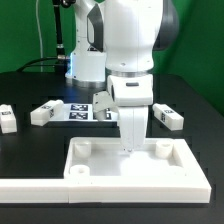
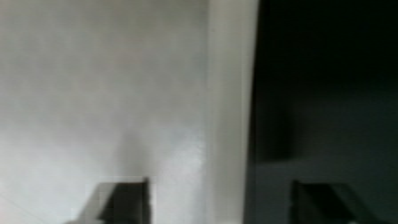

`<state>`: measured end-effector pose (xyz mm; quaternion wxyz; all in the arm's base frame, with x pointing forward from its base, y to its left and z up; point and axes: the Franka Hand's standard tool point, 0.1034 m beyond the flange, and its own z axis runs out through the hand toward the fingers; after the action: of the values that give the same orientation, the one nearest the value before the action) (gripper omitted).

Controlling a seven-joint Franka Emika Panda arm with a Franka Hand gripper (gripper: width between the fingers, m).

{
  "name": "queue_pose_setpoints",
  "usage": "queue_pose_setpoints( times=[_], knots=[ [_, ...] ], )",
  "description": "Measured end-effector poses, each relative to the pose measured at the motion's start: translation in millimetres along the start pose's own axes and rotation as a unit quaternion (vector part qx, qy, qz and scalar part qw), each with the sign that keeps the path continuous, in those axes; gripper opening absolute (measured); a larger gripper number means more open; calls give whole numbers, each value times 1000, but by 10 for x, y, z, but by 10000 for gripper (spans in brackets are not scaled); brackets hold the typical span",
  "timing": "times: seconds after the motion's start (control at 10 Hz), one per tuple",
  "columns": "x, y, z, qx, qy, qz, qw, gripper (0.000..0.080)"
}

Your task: Assemble desk

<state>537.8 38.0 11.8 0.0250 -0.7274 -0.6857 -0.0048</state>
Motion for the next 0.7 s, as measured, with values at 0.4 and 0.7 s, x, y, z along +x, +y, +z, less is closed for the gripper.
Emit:
queue_pose_setpoints(
  times=[0.4,0.7],
  knots=[
    [-2,-1,3,0,0,0,1000,644],
    [-1,-1,0,0,0,1,1000,649]
  ],
)
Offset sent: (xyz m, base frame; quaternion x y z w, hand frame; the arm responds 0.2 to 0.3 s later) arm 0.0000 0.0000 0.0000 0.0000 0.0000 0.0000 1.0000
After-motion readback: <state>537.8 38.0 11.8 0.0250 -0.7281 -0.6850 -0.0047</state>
